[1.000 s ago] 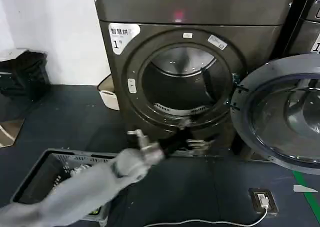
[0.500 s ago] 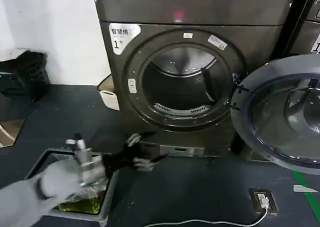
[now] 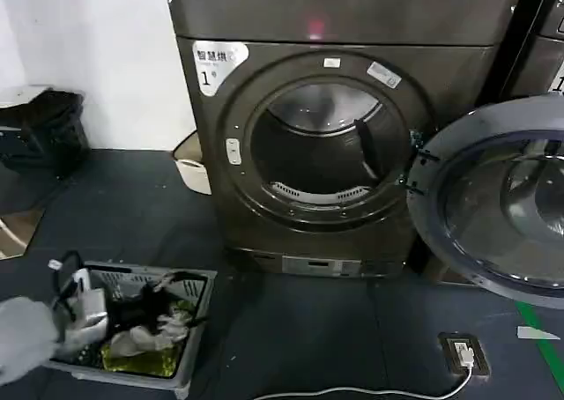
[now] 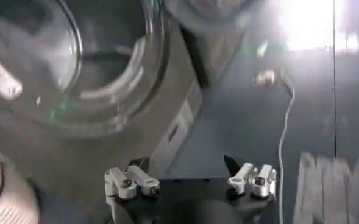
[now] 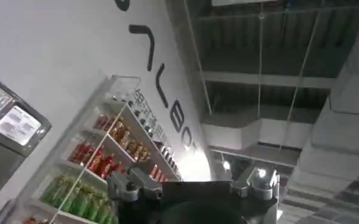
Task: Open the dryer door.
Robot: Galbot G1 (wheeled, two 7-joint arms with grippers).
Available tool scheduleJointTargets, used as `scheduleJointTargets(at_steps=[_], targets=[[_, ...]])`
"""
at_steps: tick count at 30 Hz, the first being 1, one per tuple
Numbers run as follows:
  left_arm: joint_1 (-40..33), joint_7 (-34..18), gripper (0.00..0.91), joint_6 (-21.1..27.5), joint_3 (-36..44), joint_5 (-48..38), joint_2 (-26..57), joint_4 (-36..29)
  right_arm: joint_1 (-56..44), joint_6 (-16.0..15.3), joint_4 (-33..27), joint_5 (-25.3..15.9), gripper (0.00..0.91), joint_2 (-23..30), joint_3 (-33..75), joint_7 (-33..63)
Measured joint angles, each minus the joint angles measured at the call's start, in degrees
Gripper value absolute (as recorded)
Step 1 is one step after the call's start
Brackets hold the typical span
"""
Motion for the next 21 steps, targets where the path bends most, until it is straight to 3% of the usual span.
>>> scheduleJointTargets(at_steps=[11,21], targets=[[8.02,4.49,0.907,1.30,-5.38,9.92,10.62,4.74,0.16,0.30,-1.63,-0.04,0.907,-0.90,-0.41,-0.29],[11.49,6.64,0.907,2.76,-6.79,16.38,12.39,7.83,-0.23,0.30,-1.46,-0.08,0.907,-0.65,-0.33,-0.33]])
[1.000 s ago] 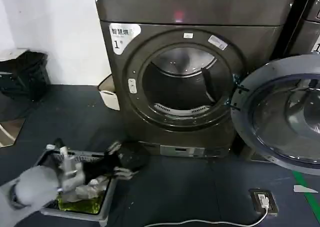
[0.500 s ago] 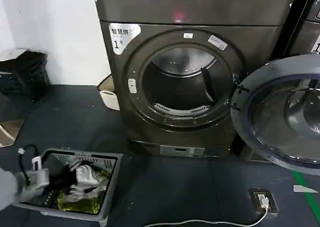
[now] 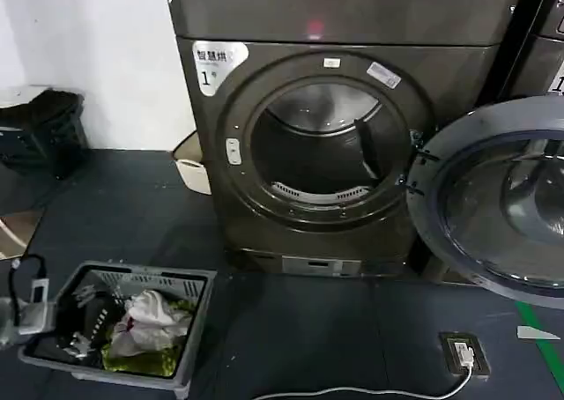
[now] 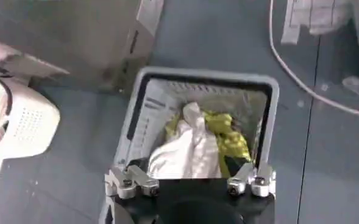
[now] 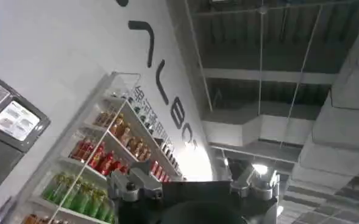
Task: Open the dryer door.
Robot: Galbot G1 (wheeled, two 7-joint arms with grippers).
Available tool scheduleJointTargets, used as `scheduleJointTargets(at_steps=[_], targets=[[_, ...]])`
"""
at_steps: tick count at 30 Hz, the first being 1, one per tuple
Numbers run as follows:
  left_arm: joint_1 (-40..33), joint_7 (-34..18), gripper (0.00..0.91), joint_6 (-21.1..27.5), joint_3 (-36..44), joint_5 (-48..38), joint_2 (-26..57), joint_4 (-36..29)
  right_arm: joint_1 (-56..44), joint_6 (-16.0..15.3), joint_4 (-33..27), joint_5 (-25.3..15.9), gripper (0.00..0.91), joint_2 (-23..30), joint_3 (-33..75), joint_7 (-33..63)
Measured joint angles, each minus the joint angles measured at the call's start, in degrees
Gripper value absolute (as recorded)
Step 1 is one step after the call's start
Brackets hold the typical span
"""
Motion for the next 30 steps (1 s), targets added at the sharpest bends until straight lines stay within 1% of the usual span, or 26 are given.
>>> scheduleJointTargets(at_steps=[3,7,13,17,30], targets=[[0.00,-0.16,0.907,1.08,0.00,0.37,0.13,0.10,-0.20,0.00,0.33,0.05,0.907,0.03,0.09,-0.08],[-0.09,1.08,0.907,1.50,-0.01,0.41,0.18,0.03,-0.35,0.10,0.00,0.05,0.907,-0.03,0.16,-0.05],[-0.30,1.42,0.907,1.35,-0.03,1.20,0.40,0.26,-0.28,0.20,-0.17,-0.02,0.907,-0.18,0.19,-0.14],[-0.94,2.73,0.907,0.32,0.28,3.29,0.35,0.16,0.07,0.33,-0.14,-0.20,0.907,-0.15,-0.13,-0.20],[-1.85,3.57,0.907,0.94,0.80,4.36,0.31,0.99,0.13,0.62,0.31,-1.13,0.907,0.23,-0.29,-0.62]])
